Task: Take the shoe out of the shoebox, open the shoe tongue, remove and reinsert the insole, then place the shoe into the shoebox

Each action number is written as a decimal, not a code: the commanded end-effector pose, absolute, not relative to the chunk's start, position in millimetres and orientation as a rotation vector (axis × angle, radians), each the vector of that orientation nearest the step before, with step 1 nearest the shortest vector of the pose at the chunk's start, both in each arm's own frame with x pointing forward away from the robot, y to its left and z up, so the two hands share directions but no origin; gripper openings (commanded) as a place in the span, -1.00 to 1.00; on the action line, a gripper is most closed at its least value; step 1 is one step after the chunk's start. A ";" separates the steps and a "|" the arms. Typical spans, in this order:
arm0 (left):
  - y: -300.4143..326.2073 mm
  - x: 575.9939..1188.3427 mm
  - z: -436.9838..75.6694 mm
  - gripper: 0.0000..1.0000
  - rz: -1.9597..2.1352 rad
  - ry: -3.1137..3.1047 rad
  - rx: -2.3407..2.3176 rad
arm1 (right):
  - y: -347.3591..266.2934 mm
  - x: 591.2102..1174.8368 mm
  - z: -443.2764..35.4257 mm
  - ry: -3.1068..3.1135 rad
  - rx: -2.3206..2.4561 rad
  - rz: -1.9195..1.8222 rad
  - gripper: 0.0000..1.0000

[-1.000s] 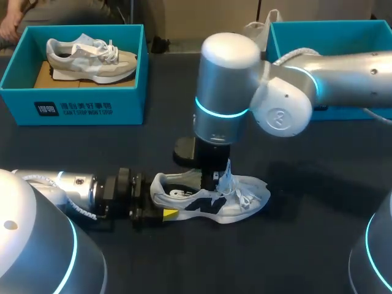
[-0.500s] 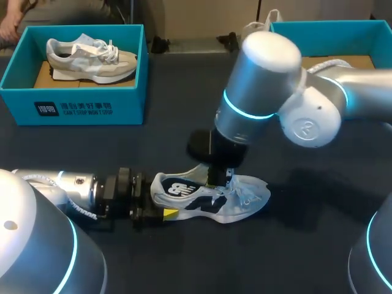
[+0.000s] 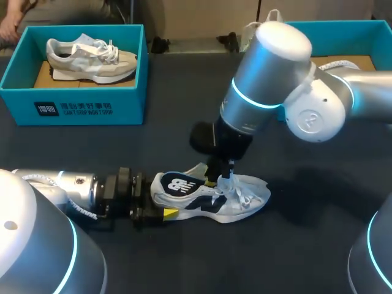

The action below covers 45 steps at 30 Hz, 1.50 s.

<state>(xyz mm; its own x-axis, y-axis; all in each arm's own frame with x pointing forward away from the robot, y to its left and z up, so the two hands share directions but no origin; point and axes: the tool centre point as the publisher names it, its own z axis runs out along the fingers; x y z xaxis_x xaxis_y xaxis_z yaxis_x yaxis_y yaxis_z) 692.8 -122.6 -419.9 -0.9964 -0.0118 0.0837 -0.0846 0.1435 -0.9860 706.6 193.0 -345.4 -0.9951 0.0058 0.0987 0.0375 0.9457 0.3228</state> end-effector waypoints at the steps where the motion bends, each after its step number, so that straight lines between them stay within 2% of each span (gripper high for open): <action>1: -123.5 693.2 -420.4 -1.00 2.019 -2.334 0.101 | 207.6 710.6 -346.0 -3.000 -0.051 -0.433 -0.05; 15: -123.5 693.2 -420.4 -1.00 2.019 -2.334 0.101 | 221.2 704.2 -357.4 -2.935 -0.144 -0.393 -0.15; 20: -123.5 693.2 -420.4 -1.00 2.019 -2.334 0.101 | 221.3 703.7 -363.4 -2.903 -0.157 -0.414 -0.31; 21: -123.5 693.2 -420.4 -1.00 2.019 -2.334 0.101 | 222.1 701.8 -365.4 -2.878 -0.158 -0.405 -0.91; 22: -123.5 693.2 -420.4 -1.00 2.019 -2.334 0.101 | 222.3 700.8 -365.4 -2.873 -0.155 -0.400 -1.00; 45: -123.5 693.2 -420.4 -1.00 2.019 -2.334 0.101 | 214.4 694.2 -340.5 -2.895 0.203 -0.369 -1.00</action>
<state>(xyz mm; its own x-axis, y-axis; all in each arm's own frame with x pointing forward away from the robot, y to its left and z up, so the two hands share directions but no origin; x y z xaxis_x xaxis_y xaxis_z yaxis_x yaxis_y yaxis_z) 693.4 -122.5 -419.9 -0.9964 -0.0123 0.0838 -0.0847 0.1431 -0.9861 694.0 218.8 -341.8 -0.9685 -0.1561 0.1941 -0.1047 0.9623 0.2512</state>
